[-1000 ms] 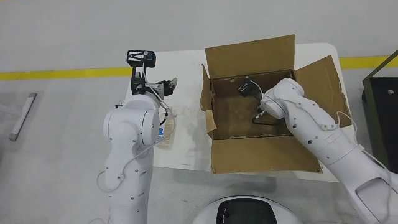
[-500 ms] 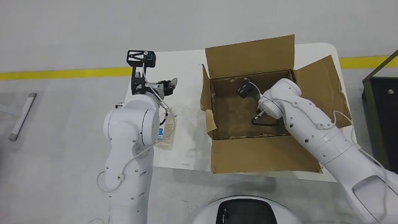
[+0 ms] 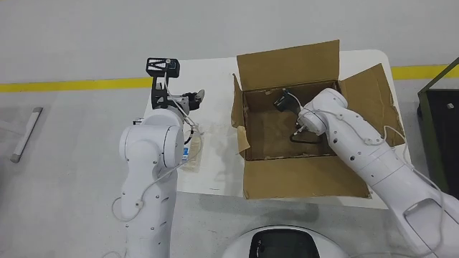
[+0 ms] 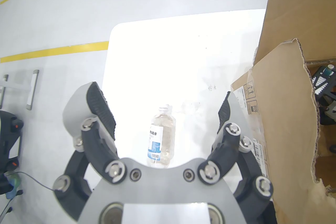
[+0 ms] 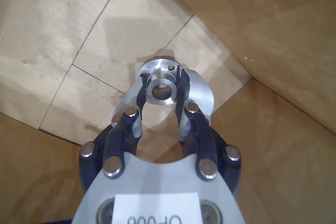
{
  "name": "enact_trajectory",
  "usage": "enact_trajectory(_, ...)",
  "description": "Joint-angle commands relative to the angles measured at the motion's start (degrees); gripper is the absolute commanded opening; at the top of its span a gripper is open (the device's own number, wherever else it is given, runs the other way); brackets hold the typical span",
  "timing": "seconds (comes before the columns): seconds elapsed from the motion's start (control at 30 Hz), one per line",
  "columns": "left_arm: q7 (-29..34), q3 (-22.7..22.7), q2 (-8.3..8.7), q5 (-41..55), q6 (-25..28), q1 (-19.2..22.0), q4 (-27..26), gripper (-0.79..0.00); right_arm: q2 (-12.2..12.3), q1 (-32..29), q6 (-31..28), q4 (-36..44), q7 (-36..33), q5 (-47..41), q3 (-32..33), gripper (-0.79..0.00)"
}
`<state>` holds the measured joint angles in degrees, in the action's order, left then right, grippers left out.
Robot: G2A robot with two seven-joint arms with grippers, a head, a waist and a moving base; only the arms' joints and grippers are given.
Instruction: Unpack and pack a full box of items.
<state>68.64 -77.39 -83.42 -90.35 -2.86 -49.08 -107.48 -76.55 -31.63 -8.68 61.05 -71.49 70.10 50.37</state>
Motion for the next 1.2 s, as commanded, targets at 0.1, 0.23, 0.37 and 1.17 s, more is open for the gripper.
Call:
enact_trajectory(0.1,0.0,0.0,0.0,0.0,0.0,0.0,0.0,0.0,-0.32,0.45,-0.18,-1.12,0.3,-0.2,-0.08,-0.483)
enact_trajectory(0.23,0.0,0.0,0.0,0.0,0.0,0.0,0.0,0.0,-0.49,0.66,-0.27,-1.42,0.37,-0.05,-0.09,-0.64)
enact_trajectory(0.37,0.0,0.0,0.0,0.0,0.0,0.0,0.0,0.0,-0.58,0.63,-0.45,-0.72,0.04,0.63,-0.18,-0.785)
enact_trajectory(1.17,0.0,0.0,0.0,0.0,0.0,0.0,0.0,0.0,2.47,-10.95,-3.61,23.49,4.56,-23.01,19.61,-0.785)
